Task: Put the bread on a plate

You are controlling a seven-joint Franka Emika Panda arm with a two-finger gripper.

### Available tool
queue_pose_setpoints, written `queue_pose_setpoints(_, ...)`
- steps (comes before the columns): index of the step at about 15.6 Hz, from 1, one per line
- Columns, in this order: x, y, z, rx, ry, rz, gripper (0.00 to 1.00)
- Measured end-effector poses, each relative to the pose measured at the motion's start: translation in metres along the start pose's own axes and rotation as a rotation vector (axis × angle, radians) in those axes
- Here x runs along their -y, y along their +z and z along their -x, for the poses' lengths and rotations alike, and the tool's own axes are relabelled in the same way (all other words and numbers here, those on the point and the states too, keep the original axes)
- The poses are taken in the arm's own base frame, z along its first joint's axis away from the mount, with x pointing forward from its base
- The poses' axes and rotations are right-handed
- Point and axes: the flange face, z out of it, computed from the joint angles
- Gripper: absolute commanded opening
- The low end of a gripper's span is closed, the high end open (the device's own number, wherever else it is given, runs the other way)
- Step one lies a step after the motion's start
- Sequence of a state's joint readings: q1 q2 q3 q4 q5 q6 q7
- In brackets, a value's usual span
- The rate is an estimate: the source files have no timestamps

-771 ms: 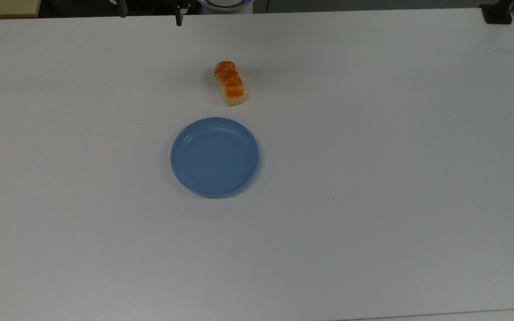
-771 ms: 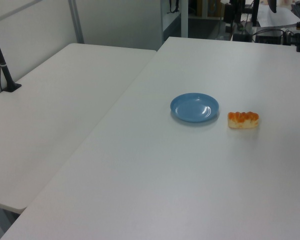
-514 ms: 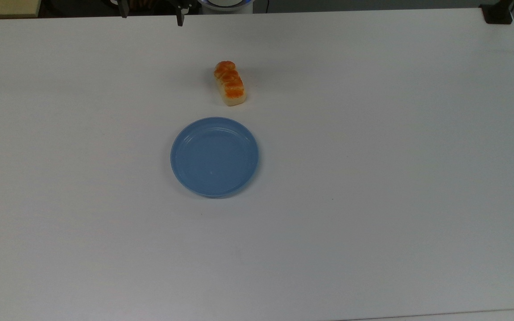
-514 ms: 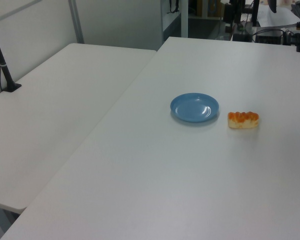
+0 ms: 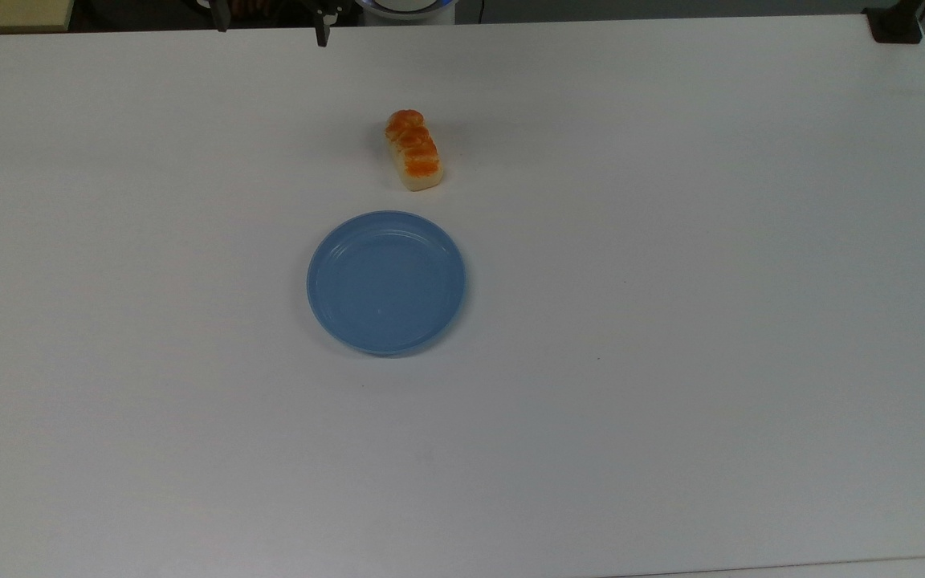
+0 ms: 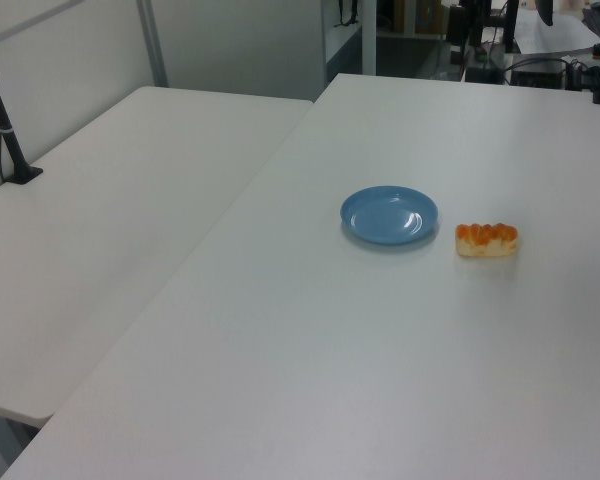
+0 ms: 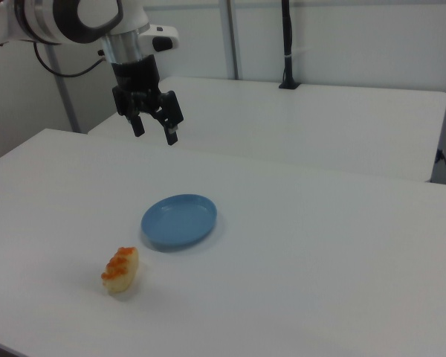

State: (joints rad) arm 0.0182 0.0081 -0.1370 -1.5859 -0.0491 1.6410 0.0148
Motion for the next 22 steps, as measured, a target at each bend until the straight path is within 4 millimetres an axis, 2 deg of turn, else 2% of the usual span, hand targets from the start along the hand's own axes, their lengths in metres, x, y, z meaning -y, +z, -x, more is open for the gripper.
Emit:
queue_pose_setpoints(14, 0.001, 0.005, 0.004, 0.012, -0.036, -0.002, 1.0)
queue_pose_setpoints(18, 0.0, 0.006, 0.018, -0.026, -0.084, -0.01, 1.0)
queue_pose_setpoints(22, 0.002, 0.007, 0.046, -0.032, -0.169, -0.022, 1.0)
